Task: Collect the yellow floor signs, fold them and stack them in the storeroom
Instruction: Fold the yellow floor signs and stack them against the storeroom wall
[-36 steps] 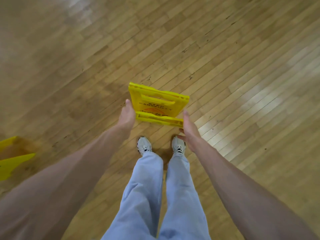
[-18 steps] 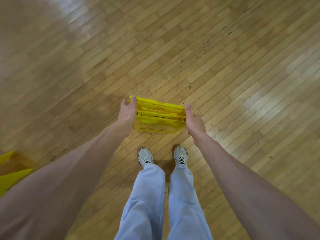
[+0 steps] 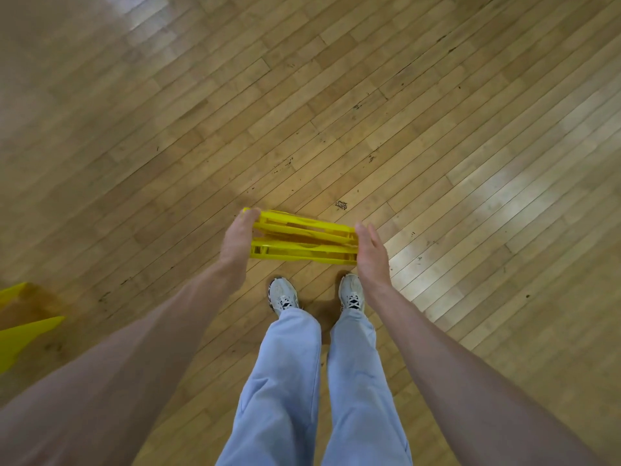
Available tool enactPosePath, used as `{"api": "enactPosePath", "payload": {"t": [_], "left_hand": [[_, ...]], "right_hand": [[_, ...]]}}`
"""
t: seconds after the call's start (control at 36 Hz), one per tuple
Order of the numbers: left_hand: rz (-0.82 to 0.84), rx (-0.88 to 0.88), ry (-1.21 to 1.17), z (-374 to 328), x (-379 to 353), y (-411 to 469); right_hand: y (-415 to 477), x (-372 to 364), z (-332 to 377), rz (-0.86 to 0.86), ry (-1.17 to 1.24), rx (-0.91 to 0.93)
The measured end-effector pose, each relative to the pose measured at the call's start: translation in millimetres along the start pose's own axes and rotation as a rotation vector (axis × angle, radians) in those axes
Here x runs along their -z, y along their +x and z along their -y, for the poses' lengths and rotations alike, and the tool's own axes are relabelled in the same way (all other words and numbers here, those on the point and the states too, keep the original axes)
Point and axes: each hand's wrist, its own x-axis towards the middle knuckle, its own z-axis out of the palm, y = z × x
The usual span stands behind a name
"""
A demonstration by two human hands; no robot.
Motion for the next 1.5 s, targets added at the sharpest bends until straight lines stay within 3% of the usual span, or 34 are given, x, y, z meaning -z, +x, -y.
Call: {"api": "enactPosePath", "payload": {"t": [0.31, 0.69, 0.94, 1.17, 1.5], "left_hand": [[-0.038, -0.034, -0.226, 20, 1, -20], [-0.214, 0.026, -0.49, 11, 16, -120], [-0.352, -0.032, -0.665, 13, 46, -227], [-0.5, -0.227, -0.902, 38, 74, -313], [-0.684, -0.393, -1.159, 159, 160, -444]], "right_hand": [[0, -4, 14, 0.063, 0.034, -0.007], [-72, 15, 78, 0.29, -0.189, 0.063], [-149, 11, 125, 0.445, -0.357, 0.181], [-238, -30, 143, 0.607, -0.47, 0.294], [-412, -91, 73, 0.843, -0.681, 0.439]]}}
